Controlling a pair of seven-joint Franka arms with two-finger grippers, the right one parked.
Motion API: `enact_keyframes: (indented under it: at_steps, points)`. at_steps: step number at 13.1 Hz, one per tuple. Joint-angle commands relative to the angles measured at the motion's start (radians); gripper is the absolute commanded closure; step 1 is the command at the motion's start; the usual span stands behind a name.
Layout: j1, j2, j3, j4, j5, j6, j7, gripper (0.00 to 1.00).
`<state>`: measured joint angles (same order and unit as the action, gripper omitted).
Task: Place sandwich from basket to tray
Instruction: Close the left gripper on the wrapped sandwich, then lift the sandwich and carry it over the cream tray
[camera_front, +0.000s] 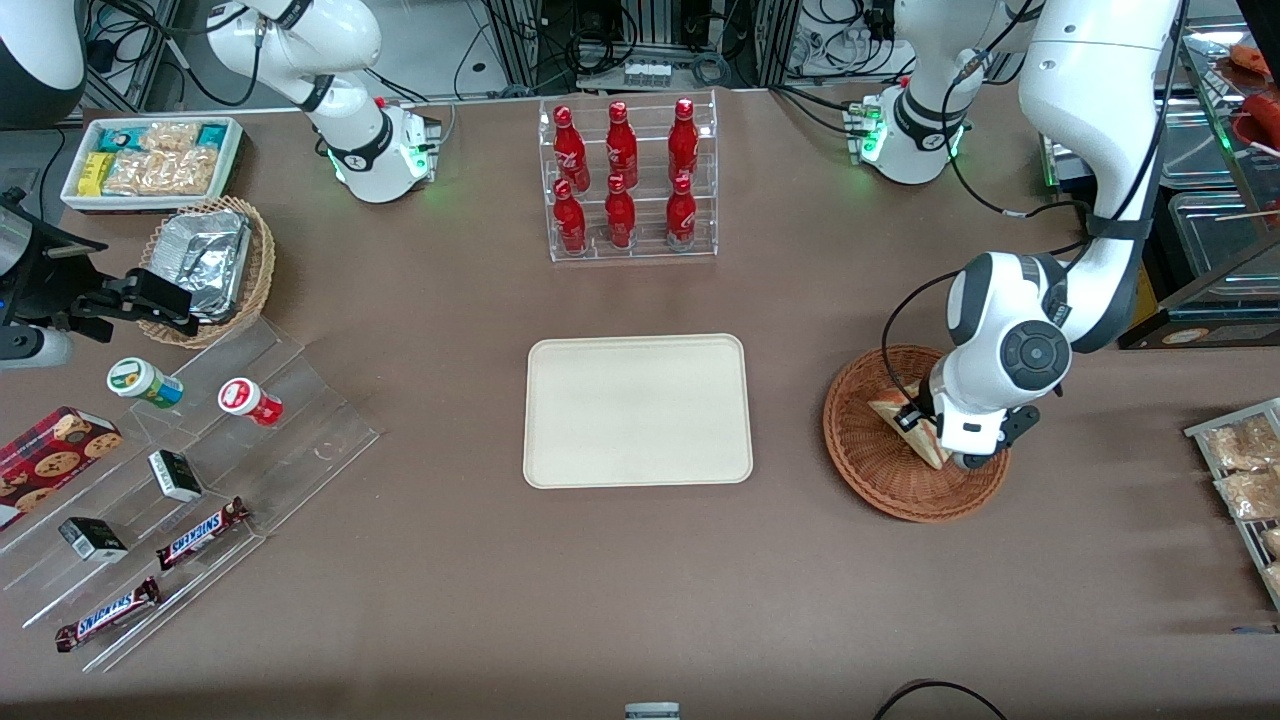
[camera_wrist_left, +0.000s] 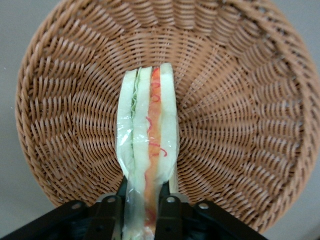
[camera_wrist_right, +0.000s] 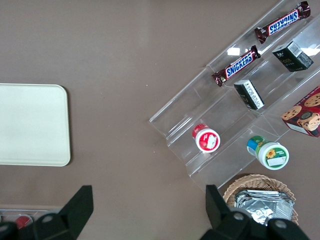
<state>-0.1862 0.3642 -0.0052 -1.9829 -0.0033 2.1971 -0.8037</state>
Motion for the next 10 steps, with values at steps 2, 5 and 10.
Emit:
enact_keyframes:
  at_steps: [2,5,10]
  points:
    - [-0.010,-0.033,0.008,0.200,0.011,-0.282,0.000,1.00]
    - [-0.062,-0.025,-0.018,0.378,0.005,-0.431,-0.002,1.00]
    - [-0.240,0.028,-0.038,0.493,-0.011,-0.429,-0.011,1.00]
